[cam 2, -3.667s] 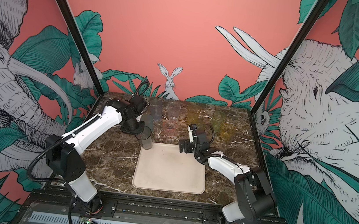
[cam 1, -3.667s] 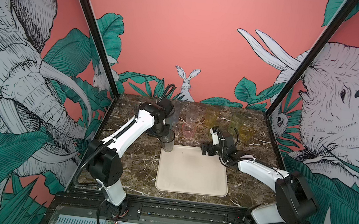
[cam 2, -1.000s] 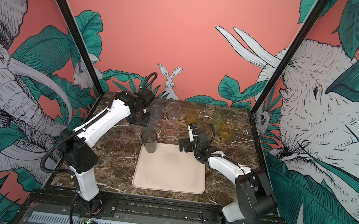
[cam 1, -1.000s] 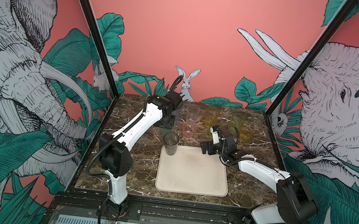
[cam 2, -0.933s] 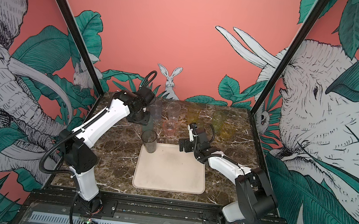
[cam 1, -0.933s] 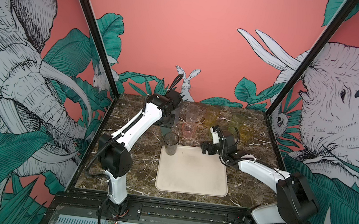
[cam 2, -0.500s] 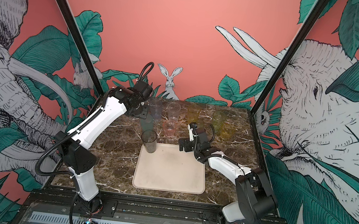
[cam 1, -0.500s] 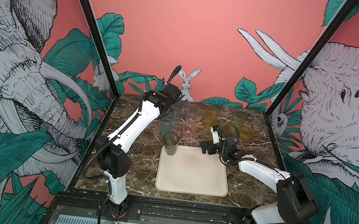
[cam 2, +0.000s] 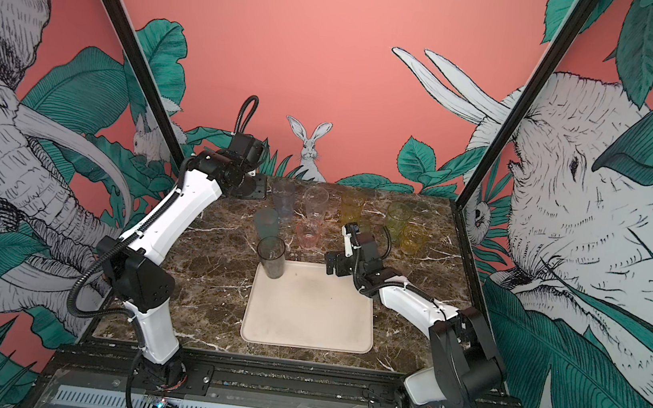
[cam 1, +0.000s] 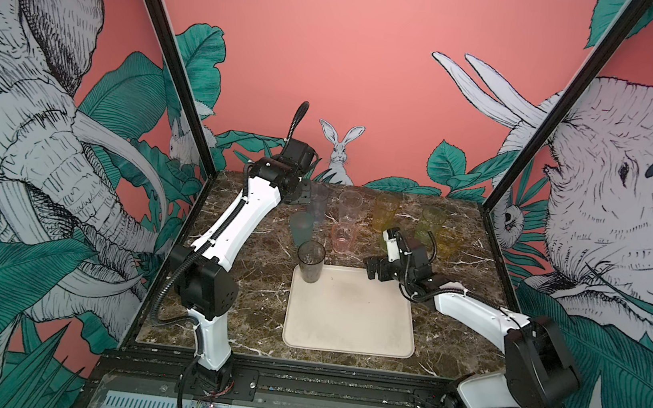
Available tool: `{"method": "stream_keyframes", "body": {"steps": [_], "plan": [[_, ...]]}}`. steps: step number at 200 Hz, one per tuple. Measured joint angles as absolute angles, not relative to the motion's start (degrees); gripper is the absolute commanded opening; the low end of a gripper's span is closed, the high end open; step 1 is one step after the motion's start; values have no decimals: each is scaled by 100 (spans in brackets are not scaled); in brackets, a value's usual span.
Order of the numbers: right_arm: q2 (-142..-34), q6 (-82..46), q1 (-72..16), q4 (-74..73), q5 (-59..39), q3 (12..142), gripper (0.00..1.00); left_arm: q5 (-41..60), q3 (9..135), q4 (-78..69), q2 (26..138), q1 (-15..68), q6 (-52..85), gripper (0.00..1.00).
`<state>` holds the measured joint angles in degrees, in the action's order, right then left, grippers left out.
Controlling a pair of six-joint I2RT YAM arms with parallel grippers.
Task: Place the glasses into the tray
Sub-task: 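Move the left gripper back over the blue-rimmed clear glass, then lower and close the left gripper on the blue-rimmed clear glass rim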
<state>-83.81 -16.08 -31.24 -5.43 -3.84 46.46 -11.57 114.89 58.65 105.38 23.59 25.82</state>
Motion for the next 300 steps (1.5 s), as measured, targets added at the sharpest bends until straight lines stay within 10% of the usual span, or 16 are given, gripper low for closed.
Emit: {"method": "stream_keyframes", "body": {"steps": [189, 300], "plan": [[-8392, -1608, -3124, -491, -384, 4646, 99, -368, 13356, 5317, 12927, 1890, 2724, 60], [-8523, -1608, -3124, -399, -386, 4657, 99, -97, 13874, 5343, 13773, 1852, 2915, 38]]}}
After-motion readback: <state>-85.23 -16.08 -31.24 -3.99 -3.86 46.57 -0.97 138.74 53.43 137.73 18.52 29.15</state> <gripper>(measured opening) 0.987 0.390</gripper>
